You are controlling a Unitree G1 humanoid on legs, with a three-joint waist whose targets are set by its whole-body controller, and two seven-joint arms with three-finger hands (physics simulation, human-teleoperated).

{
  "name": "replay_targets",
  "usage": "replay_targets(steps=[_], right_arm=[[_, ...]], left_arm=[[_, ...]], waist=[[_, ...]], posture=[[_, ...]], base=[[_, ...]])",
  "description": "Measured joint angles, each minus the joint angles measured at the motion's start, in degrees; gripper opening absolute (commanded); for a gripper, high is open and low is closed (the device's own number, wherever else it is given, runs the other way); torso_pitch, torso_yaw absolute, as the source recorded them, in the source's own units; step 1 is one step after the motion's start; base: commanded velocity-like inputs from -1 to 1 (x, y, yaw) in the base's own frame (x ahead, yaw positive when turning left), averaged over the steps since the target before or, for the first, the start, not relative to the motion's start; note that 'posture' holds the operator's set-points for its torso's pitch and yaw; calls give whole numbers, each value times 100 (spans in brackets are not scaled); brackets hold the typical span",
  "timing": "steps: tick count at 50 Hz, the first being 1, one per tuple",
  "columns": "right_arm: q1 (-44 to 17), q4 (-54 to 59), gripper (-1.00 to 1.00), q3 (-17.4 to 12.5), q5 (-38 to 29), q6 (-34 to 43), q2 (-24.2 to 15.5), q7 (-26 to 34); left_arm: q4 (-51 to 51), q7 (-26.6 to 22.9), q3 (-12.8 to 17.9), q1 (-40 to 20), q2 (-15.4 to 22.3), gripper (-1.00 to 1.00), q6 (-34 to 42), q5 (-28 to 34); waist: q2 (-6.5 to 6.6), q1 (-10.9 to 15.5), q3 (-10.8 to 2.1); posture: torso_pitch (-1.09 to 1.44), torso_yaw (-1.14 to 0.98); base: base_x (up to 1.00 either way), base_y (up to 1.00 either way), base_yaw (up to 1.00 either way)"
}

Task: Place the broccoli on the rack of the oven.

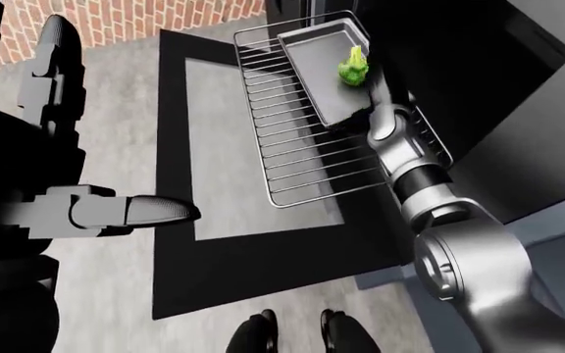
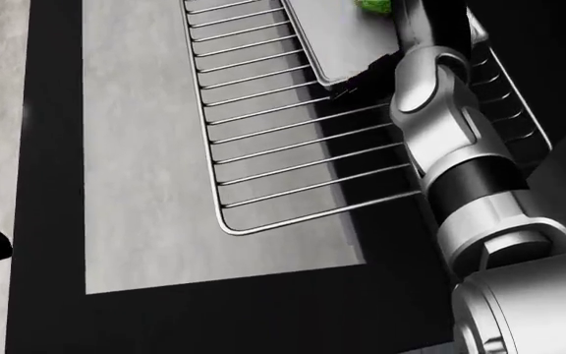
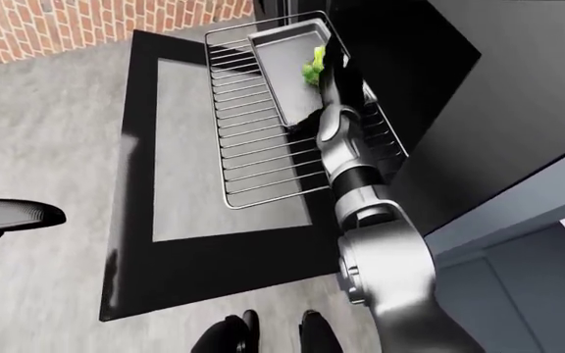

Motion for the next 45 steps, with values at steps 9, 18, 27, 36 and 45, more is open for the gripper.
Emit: replay_targets(steps=[9, 18, 27, 36, 45], right_arm=[[16, 9, 100, -7, 7, -4, 3, -7], [11, 14, 100, -3, 7, -15, -10, -29], [68, -150, 100, 7, 3, 7, 20, 12], [524, -1030, 100, -99, 260, 136, 38, 434], [1570, -4030, 100, -188, 683, 1292, 15, 1468]], left_arm=[[11, 97, -52, -20, 60, 100, 66, -162], [-2, 192, -46, -81, 92, 100, 109, -273], [-4, 124, -94, -31, 29, 100, 126, -171], [-34, 140, -299, 3, -15, 100, 61, -129], [-27, 4, -631, -306, -490, 100, 605, 281]], waist=[[-1, -2, -5], [-3, -18, -226], [-15, -15, -592], [-36, 25, -1023], [-89, 92, -1309]], posture=[[43, 0], [34, 0], [25, 0], [16, 0], [12, 0]], base=[[0, 0, 0], [0, 0, 0], [0, 0, 0], [0, 0, 0], [0, 0, 0]])
